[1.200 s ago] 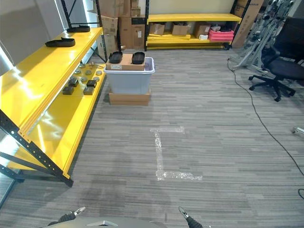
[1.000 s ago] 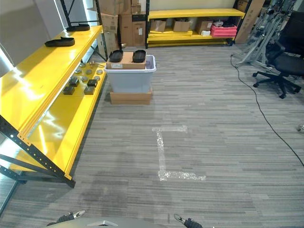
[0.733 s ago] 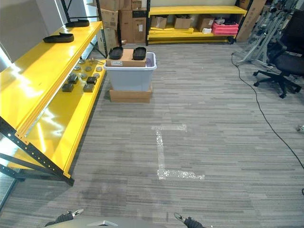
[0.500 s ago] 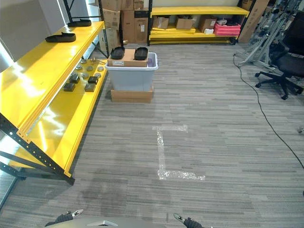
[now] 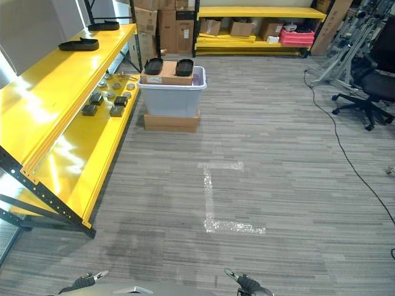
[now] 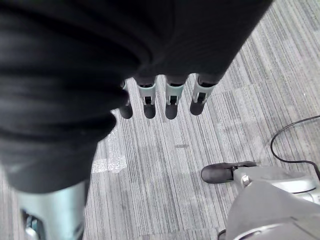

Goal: Move parts from the plastic box to the shelf.

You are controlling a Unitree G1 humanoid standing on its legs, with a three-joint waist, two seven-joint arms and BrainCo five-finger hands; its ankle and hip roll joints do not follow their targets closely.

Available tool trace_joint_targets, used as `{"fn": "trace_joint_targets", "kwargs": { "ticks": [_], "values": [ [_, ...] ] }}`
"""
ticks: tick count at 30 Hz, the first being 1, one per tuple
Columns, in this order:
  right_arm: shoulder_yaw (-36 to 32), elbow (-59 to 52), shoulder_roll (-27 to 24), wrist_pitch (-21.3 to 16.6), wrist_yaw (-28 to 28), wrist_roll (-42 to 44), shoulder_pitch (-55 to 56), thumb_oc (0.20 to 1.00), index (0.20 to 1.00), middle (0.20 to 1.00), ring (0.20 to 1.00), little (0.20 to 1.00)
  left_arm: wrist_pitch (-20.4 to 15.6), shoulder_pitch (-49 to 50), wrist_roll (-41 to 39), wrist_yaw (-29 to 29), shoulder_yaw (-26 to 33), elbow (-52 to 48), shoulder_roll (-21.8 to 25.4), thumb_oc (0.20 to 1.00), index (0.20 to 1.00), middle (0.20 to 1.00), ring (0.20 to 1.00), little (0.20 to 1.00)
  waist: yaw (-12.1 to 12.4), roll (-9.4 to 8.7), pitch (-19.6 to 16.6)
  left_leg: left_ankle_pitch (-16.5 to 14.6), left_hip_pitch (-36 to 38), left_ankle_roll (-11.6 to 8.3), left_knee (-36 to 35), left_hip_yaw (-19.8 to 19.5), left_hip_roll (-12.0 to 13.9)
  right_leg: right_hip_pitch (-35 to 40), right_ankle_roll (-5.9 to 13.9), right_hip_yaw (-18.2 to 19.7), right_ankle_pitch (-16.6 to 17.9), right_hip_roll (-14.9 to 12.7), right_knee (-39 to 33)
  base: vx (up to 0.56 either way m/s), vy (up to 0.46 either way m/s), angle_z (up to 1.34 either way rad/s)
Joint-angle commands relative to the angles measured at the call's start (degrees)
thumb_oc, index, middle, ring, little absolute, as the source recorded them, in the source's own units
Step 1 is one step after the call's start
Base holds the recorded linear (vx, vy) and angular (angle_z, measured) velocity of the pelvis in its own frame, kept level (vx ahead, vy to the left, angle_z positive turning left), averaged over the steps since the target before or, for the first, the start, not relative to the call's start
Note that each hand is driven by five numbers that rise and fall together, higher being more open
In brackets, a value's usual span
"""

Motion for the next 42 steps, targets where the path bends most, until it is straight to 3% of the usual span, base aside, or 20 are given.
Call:
{"fn": "trace_joint_targets", "kwargs": {
  "ticks": [1, 15, 22, 27, 30, 32, 34, 35, 37, 38, 42],
  "values": [
    [3.85, 5.33, 0.65, 0.06, -0.85, -5.82, -2.89, 1.000, 1.000, 1.000, 1.000, 1.000, -0.94, -3.47, 0.66, 0.53, -0.32, 2.97, -0.34, 1.000, 1.000, 1.000, 1.000, 1.000, 0.95, -1.25, -1.53, -3.07, 1.13, -3.03, -0.46, -0.49, 2.14, -0.64, 7.24, 0.04, 0.87, -6.92, 1.10, 0.00, -0.041, 0.00],
    [4.34, 6.48, -2.22, 0.61, -0.93, -11.48, -0.71, 1.000, 1.000, 1.000, 1.000, 1.000, -0.78, -3.13, 0.87, -0.12, 0.51, 2.76, 0.72, 1.000, 1.000, 1.000, 1.000, 1.000, 0.56, -1.23, -0.80, -2.62, 1.33, -3.97, -0.46, -1.20, 3.30, 0.46, 6.41, -0.54, 0.25, -5.57, 0.32, 0.00, -0.038, 0.00],
    [3.74, 7.18, -2.67, 0.94, -0.37, -11.61, -1.11, 1.000, 1.000, 1.000, 1.000, 1.000, -0.82, -3.51, 0.87, -0.31, 0.79, 2.94, 1.02, 1.000, 1.000, 1.000, 1.000, 1.000, 0.69, -1.23, -0.27, -3.11, 0.36, -3.53, 0.70, -1.40, 2.60, -0.04, 6.81, -0.52, 0.38, -6.17, 0.57, 0.00, 0.033, 0.01],
    [4.54, 5.67, -2.73, 0.72, -1.03, -11.78, -3.21, 1.000, 1.000, 1.000, 1.000, 1.000, -0.68, -5.43, -0.41, -0.42, -0.69, 1.95, 0.06, 1.000, 1.000, 1.000, 1.000, 1.000, 0.58, -0.78, 2.04, -3.86, -2.86, -1.71, 3.31, -2.25, 1.16, -7.07, 7.95, 1.33, -0.45, -7.54, 11.29, -0.06, 0.137, 0.01],
    [4.65, 2.25, -1.60, -0.21, -1.86, -9.57, -4.46, 1.000, 1.000, 1.000, 1.000, 1.000, -0.78, -6.40, -0.04, -0.31, -1.64, 1.90, 0.10, 1.000, 1.000, 1.000, 1.000, 1.000, -0.53, -0.60, 4.06, -4.27, -2.08, -0.27, 3.39, -2.03, 0.87, -11.62, 9.13, 4.14, 2.71, -7.59, 20.69, 0.00, 0.149, 0.06],
    [5.45, 1.14, -0.75, -0.46, -2.02, -9.03, -4.99, 1.000, 1.000, 1.000, 1.000, 1.000, -0.72, -6.95, -0.45, -0.12, -1.51, 1.70, 0.45, 1.000, 1.000, 1.000, 1.000, 1.000, -0.74, -0.03, 4.87, -4.15, -1.23, -0.11, 2.65, -1.55, 1.62, -14.64, 9.08, 3.99, 2.82, -6.85, 24.80, 0.07, 0.098, -0.06],
    [6.07, 0.55, -0.45, -0.63, -2.01, -9.10, -5.39, 1.000, 1.000, 1.000, 1.000, 1.000, -0.60, -7.29, -0.87, -0.14, -1.39, 1.68, 0.62, 1.000, 1.000, 1.000, 1.000, 1.000, -0.82, 0.06, 5.09, -4.09, -0.37, -0.23, 1.67, -1.25, 1.91, -15.86, 8.94, 2.94, 2.46, -6.46, 24.63, 0.13, 0.023, -0.16],
    [7.44, -1.11, -0.29, -1.02, -1.98, -9.24, -5.76, 1.000, 1.000, 1.000, 1.000, 1.000, -0.45, -8.12, -1.56, -0.12, -1.06, 1.59, 1.34, 1.000, 1.000, 1.000, 1.000, 1.000, -1.35, -0.47, 5.18, -4.08, 0.88, -0.61, 0.07, -1.09, 1.72, -16.99, 8.10, 2.22, 2.12, -4.62, 19.70, 0.13, -0.026, -0.13],
    [7.77, -1.34, -0.34, -1.17, -2.24, -9.18, -5.99, 1.000, 1.000, 1.000, 1.000, 1.000, -0.48, -8.87, -1.89, -0.09, -0.94, 1.92, 1.73, 1.000, 1.000, 1.000, 1.000, 1.000, -1.59, -0.77, 5.37, -4.36, 1.49, -0.83, -0.35, -1.02, 1.68, -16.83, 7.73, 1.47, 2.90, -4.23, 16.17, 0.20, -0.082, -0.05],
    [8.02, -1.34, -0.80, -1.18, -2.66, -9.13, -6.53, 1.000, 1.000, 1.000, 1.000, 1.000, -0.33, -10.35, -2.27, 0.01, -1.30, 2.12, 1.86, 1.000, 1.000, 1.000, 1.000, 1.000, -2.79, -1.00, 5.37, -5.12, 2.13, -1.27, -0.46, -1.59, 1.70, -18.85, 7.37, 2.00, 4.68, -3.30, 11.35, 0.22, -0.111, -0.07],
    [7.50, 1.22, -1.42, -0.74, -1.89, -9.47, -4.87, 1.000, 1.000, 1.000, 1.000, 1.000, -0.47, -10.97, -2.52, -0.71, -1.22, 2.44, 1.17, 1.000, 1.000, 1.000, 1.000, 1.000, -3.97, -1.02, 3.28, -7.20, 4.86, -2.97, 0.26, -2.54, 3.52, -16.10, 6.37, 4.43, 4.89, -1.57, 7.38, 0.35, -0.219, 0.20]
  ]
}}
